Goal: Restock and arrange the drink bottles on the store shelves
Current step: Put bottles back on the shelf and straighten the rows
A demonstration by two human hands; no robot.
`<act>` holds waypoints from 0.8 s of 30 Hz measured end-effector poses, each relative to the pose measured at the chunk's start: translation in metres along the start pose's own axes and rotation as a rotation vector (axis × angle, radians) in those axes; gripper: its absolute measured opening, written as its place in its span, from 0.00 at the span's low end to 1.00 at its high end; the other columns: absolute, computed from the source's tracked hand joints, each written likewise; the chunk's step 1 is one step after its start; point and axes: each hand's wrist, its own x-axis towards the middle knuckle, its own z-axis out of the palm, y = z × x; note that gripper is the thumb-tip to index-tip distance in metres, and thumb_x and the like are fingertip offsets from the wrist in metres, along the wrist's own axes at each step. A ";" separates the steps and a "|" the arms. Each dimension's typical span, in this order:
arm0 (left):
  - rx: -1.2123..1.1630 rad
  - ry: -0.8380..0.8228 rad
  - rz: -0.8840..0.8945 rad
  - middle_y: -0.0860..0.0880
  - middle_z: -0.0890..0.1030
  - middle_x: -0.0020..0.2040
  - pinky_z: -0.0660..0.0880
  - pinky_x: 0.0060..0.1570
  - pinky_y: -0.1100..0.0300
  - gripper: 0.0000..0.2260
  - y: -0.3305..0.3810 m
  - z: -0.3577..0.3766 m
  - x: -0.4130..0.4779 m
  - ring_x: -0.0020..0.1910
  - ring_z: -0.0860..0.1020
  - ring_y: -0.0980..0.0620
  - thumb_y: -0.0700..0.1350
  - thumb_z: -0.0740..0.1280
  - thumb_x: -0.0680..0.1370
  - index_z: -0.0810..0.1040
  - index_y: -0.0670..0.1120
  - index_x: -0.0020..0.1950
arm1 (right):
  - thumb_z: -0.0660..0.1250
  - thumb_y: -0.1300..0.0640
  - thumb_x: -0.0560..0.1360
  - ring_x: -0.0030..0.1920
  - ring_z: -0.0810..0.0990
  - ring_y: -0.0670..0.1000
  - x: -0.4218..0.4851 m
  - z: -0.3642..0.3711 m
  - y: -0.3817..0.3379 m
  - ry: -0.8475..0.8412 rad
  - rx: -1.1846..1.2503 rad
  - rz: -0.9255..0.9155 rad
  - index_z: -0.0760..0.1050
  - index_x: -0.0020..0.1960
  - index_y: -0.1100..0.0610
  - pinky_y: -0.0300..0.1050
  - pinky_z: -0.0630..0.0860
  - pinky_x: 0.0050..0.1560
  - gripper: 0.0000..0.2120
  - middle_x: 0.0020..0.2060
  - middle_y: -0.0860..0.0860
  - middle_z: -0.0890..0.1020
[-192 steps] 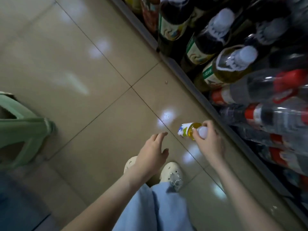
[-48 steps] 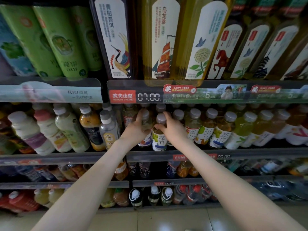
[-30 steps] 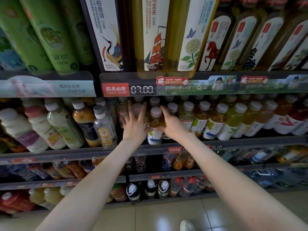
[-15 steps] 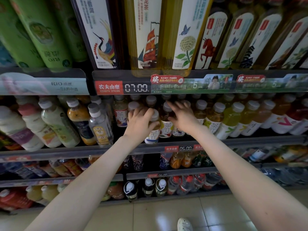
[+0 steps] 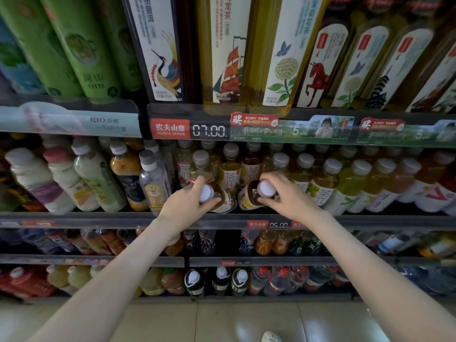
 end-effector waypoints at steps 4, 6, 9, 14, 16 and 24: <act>-0.188 0.056 -0.030 0.49 0.73 0.38 0.67 0.32 0.55 0.16 0.006 0.001 -0.002 0.39 0.76 0.42 0.53 0.65 0.78 0.67 0.42 0.54 | 0.70 0.51 0.75 0.64 0.71 0.51 -0.010 0.005 0.011 0.033 0.048 -0.003 0.67 0.68 0.55 0.42 0.67 0.63 0.25 0.65 0.50 0.70; -0.253 0.087 -0.051 0.46 0.75 0.42 0.70 0.36 0.54 0.15 0.010 0.000 -0.002 0.40 0.75 0.43 0.51 0.66 0.78 0.68 0.42 0.54 | 0.69 0.50 0.75 0.65 0.71 0.52 -0.008 0.003 0.007 0.046 0.036 0.014 0.66 0.70 0.54 0.47 0.67 0.66 0.27 0.67 0.50 0.70; -0.284 0.143 -0.034 0.46 0.76 0.41 0.68 0.34 0.56 0.13 0.018 -0.007 0.002 0.38 0.75 0.45 0.51 0.66 0.78 0.69 0.43 0.54 | 0.64 0.44 0.77 0.69 0.65 0.54 0.011 0.001 0.000 0.109 -0.223 0.045 0.62 0.74 0.51 0.52 0.60 0.66 0.28 0.69 0.51 0.71; -0.231 0.220 0.003 0.46 0.77 0.46 0.70 0.36 0.56 0.16 0.032 -0.025 0.009 0.40 0.75 0.46 0.52 0.66 0.78 0.70 0.43 0.58 | 0.59 0.41 0.79 0.75 0.52 0.56 0.052 -0.010 -0.005 0.066 -0.435 0.207 0.53 0.77 0.46 0.56 0.51 0.71 0.30 0.77 0.48 0.56; -0.260 0.250 -0.029 0.48 0.76 0.47 0.68 0.37 0.56 0.16 0.033 -0.031 0.010 0.41 0.74 0.48 0.52 0.66 0.78 0.69 0.44 0.58 | 0.59 0.40 0.78 0.76 0.47 0.56 0.057 -0.020 0.002 0.017 -0.379 0.238 0.51 0.77 0.44 0.57 0.47 0.73 0.32 0.78 0.47 0.50; -0.317 0.236 -0.059 0.54 0.75 0.41 0.65 0.33 0.60 0.13 0.041 -0.031 0.006 0.38 0.73 0.52 0.54 0.66 0.77 0.67 0.50 0.54 | 0.58 0.53 0.81 0.72 0.57 0.57 0.021 -0.045 0.061 0.056 -0.350 0.344 0.58 0.75 0.47 0.53 0.54 0.69 0.23 0.74 0.49 0.59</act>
